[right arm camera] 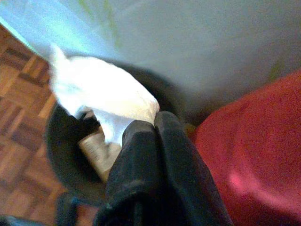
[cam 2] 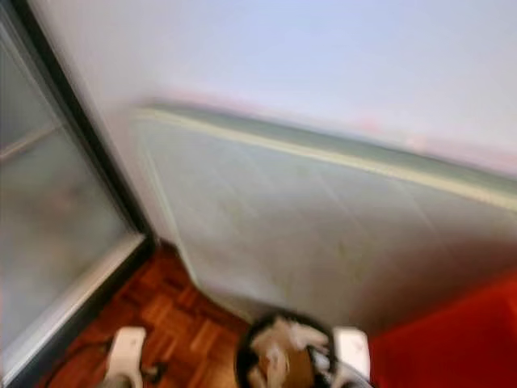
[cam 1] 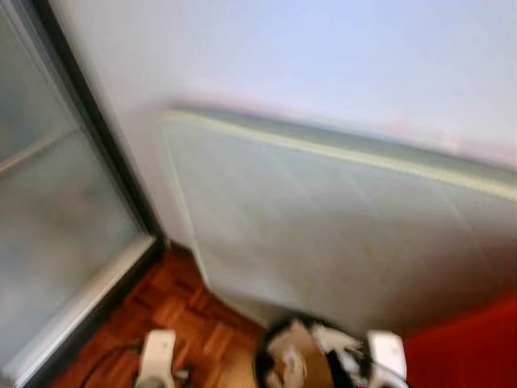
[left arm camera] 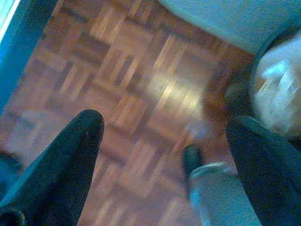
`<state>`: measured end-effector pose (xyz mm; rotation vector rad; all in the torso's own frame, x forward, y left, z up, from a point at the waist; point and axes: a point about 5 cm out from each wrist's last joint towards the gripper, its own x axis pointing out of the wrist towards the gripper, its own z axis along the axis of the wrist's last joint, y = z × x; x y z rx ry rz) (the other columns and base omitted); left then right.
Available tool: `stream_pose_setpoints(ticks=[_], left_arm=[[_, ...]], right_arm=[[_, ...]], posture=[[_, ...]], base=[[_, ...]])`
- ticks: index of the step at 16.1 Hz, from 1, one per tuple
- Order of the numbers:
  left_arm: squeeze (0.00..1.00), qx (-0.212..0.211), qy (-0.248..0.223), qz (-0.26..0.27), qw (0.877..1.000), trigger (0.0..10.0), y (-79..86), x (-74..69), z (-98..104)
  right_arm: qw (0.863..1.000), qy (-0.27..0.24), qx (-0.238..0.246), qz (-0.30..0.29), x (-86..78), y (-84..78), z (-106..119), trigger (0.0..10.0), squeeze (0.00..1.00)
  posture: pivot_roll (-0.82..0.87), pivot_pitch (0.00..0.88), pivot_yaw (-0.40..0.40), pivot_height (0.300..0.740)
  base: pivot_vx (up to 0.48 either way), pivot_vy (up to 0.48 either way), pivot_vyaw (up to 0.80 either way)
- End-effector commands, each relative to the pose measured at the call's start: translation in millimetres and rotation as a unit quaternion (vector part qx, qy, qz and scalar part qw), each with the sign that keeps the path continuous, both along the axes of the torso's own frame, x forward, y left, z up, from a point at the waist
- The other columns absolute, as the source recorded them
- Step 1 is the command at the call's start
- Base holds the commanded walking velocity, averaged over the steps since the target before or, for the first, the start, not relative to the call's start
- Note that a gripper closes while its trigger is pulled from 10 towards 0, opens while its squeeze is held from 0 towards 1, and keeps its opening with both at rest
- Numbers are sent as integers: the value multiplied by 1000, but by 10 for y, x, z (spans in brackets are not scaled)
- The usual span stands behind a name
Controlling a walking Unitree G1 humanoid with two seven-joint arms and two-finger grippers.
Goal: Clean up the room
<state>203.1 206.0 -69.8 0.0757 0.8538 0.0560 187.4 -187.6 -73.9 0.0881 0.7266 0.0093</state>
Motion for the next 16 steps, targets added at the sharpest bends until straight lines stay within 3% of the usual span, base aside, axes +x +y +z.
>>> stream_pose_setpoints(ticks=[1, 2, 3, 4, 7, 8, 9, 11, 14, 16], left_arm=[[0, 5, 4, 13, 1000, 10000, 92, -93, -28], [0, -1, -10, 19, 1000, 10000, 84, -77, -15], [0, -3, -18, 21, 1000, 10000, 77, -68, -8], [0, -5, -29, 28, 999, 10000, 74, -58, 3], [0, -4, -46, 32, 998, 10000, 73, -44, 22], [0, -1, -88, 26, 996, 10000, 28, 142, 135], [0, -5, -168, 33, 985, 10000, -25, 488, 394], [0, -9, -220, 56, 974, 10000, 57, 647, 569], [0, 17, -339, 42, 940, 10000, 140, 878, 949], [0, 19, -360, 21, 932, 10000, 107, 908, 1015]], right_arm=[[1000, -22, 19, 4, 32, 80, 25, 10000, 0], [999, -31, 24, 6, 42, 78, 38, 10000, 0], [998, -63, 26, 16, 268, 142, 161, 10000, 0], [991, -124, 30, 29, 640, 264, 414, 10000, 0], [987, -156, 38, 27, 707, 236, 495, 10000, 0], [986, -160, 39, 25, 714, 226, 506, 10000, 0], [986, -162, 40, 23, 721, 223, 511, 10000, 0], [985, -164, 39, 24, 732, 224, 521, 10000, 0], [985, -168, 35, 21, 726, 199, 525, 10000, 0], [985, -168, 36, 18, 716, 176, 521, 10000, 0]], posture=[[-50, 0, 14, 740], [-34, 0, 5, 740], [-22, 0, -3, 740], [-15, 0, -10, 740], [-25, 0, -8, 740], [-25, 0, -9, 740], [-26, 0, -11, 740], [-18, 0, -19, 740], [-23, 0, -21, 740], [-16, 0, -24, 740]], base=[[0, 0, 0], [0, 0, 0], [0, 0, 0], [0, 0, 0], [0, 0, 0], [0, 0, 0], [0, 0, 0], [0, 0, 0], [0, 0, 0], [0, 0, 0]])
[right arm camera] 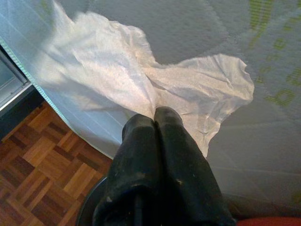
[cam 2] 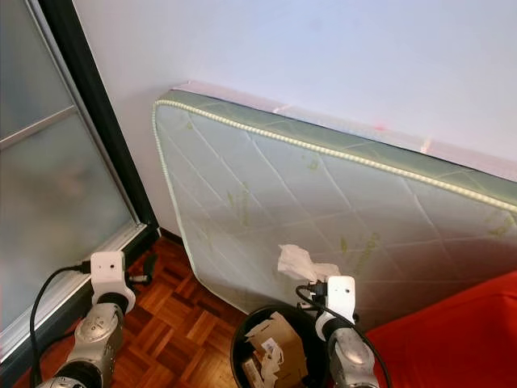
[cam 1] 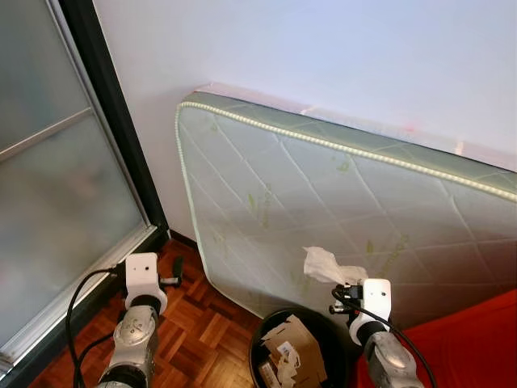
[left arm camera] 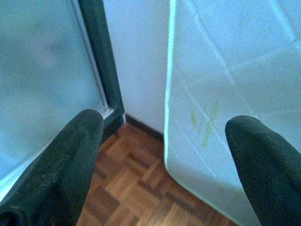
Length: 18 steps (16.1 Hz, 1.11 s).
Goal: Clean up the room
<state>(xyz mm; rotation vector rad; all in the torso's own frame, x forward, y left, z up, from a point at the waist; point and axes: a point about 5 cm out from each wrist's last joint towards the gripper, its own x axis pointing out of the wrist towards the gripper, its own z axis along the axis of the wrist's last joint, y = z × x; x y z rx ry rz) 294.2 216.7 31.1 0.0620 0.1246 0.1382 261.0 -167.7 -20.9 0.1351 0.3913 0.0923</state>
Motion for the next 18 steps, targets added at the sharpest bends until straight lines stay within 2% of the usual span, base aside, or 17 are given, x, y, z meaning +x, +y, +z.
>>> stream_pose_setpoints(ticks=[1, 4, 8, 10, 18], left_arm=[[0, 4, -14, -9, 1000, 10000, -18, -14, 21], [0, -3, -4, 1, 1000, 10000, -34, -132, -88], [0, -10, 3, -6, 1000, 10000, -69, -120, -104], [0, -9, 1, -13, 1000, 10000, -89, -116, -96], [0, -9, 6, -20, 1000, 10000, -139, -151, -134]], right_arm=[[1000, -2, 1, -7, -27, -29, -11, 10000, 0], [999, -2, 15, -30, -49, -50, -24, 10000, 0], [999, 0, 1, -39, -58, -150, -23, 10000, 0], [999, 2, -8, -31, -47, -145, -18, 10000, 0], [1000, 11, -12, -25, -82, -149, -49, 10000, 0]], posture=[[-17, 0, -24, 740], [-14, 0, -25, 740], [-28, 0, -22, 740], [-28, 0, -20, 740], [-23, 0, -29, 640]], base=[[0, 0, 0], [0, 0, 0], [0, 0, 0], [0, 0, 0], [0, 0, 0]])
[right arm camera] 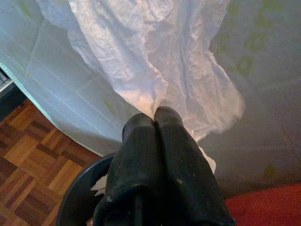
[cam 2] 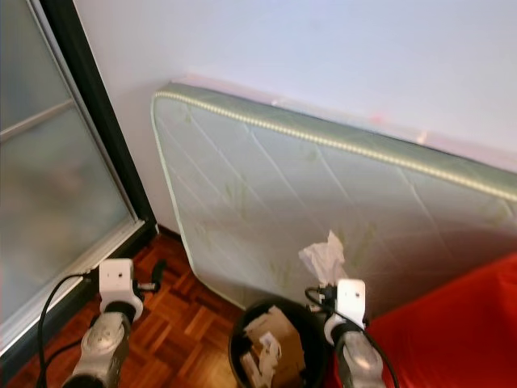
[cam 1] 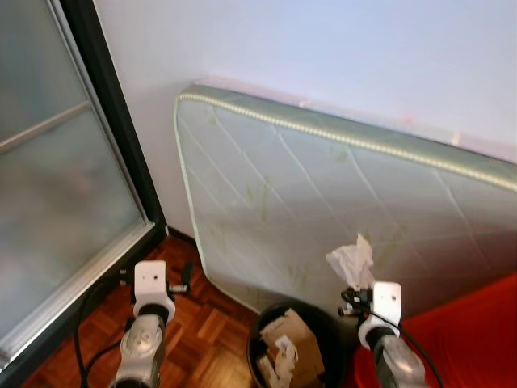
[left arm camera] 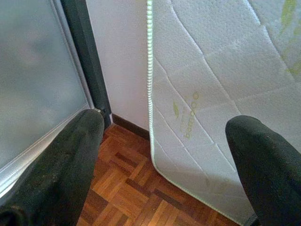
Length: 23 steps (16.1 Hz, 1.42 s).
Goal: Clean up the room
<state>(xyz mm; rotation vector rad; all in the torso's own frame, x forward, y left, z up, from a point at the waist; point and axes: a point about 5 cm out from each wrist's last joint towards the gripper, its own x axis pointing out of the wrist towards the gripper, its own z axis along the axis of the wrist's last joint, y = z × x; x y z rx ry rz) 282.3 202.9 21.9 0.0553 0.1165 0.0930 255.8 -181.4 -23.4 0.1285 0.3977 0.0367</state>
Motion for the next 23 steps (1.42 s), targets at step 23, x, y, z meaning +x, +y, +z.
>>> stream_pose_setpoints(ticks=[23], left_arm=[[0, -3, 13, -4, 1000, 10000, 35, -49, -36]], right_arm=[[1000, 21, 4, 7, -41, 72, -57, 10000, 0]], posture=[[-9, 0, -12, 625]], base=[[85, 0, 0]])
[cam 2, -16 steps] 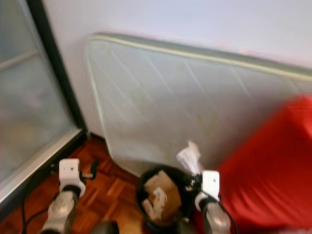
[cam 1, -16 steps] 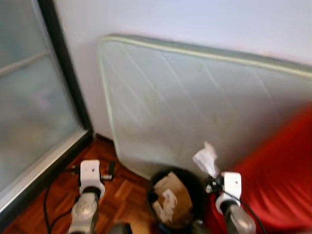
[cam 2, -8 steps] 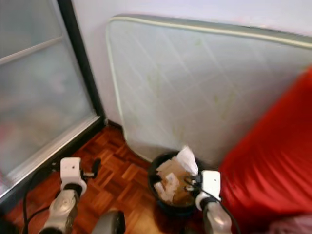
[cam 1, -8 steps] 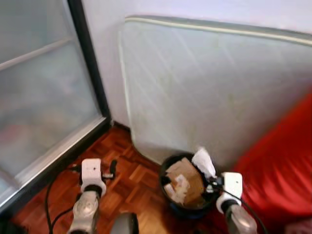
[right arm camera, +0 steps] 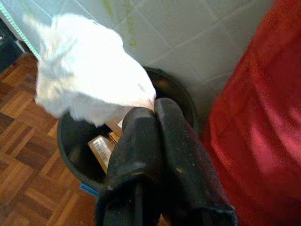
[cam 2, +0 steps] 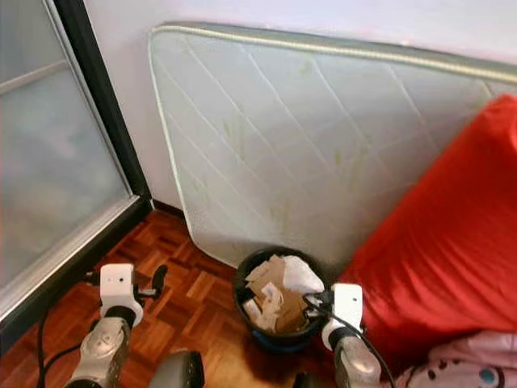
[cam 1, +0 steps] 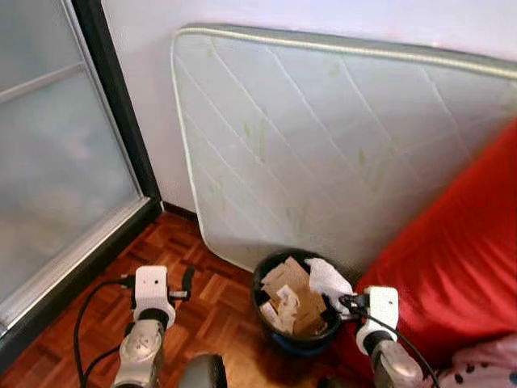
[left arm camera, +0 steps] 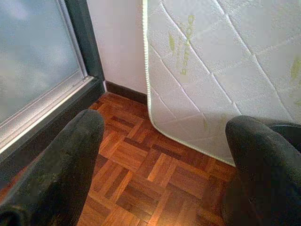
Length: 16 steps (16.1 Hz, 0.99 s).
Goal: Clean up the room
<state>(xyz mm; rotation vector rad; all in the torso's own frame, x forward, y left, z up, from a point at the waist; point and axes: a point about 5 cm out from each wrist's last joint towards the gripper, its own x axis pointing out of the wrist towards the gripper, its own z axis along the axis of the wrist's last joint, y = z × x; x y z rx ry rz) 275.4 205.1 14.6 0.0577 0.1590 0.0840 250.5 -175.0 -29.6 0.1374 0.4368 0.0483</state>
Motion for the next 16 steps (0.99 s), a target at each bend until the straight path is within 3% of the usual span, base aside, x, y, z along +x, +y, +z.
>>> stream_pose_setpoints(ticks=[1, 10, 16], left_arm=[[0, -4, -9, -1, 1000, 10000, 15, 24, 42], [0, -4, -11, -2, 1000, 10000, 15, 40, 60], [0, -1, -25, -7, 1000, 10000, 14, 54, 116]], right_arm=[[1000, 2, 0, 1, 15, 15, 5, 10000, 0], [1000, 6, 1, 5, 49, 48, 16, 10000, 0], [999, -6, 7, 41, 263, 177, 160, 10000, 0]], posture=[[-7, 0, -12, 625], [-2, 0, -10, 625], [41, 15, -22, 625]], base=[[371, 0, 0], [367, 0, 0], [0, 0, 0]])
